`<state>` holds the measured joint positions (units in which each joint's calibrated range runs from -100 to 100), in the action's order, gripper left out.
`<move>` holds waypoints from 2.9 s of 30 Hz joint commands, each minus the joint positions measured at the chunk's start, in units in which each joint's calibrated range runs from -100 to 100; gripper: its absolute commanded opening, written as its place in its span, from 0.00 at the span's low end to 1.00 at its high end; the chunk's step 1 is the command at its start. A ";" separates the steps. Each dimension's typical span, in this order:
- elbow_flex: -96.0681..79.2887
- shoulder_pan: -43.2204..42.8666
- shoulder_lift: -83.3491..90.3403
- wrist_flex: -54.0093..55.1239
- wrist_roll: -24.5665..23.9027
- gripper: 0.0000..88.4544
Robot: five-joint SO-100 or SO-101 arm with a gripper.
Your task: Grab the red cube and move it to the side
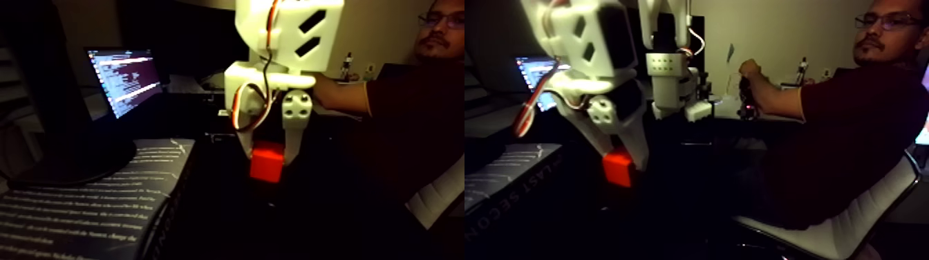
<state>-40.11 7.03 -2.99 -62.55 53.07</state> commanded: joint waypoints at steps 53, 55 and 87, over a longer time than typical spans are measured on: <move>28.73 12.46 6.01 -18.11 -30.06 0.01; 28.82 13.37 3.74 -16.00 -30.11 0.01; 42.88 22.20 -13.82 -14.99 -26.28 0.10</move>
<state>1.36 28.73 -16.87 -77.89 26.43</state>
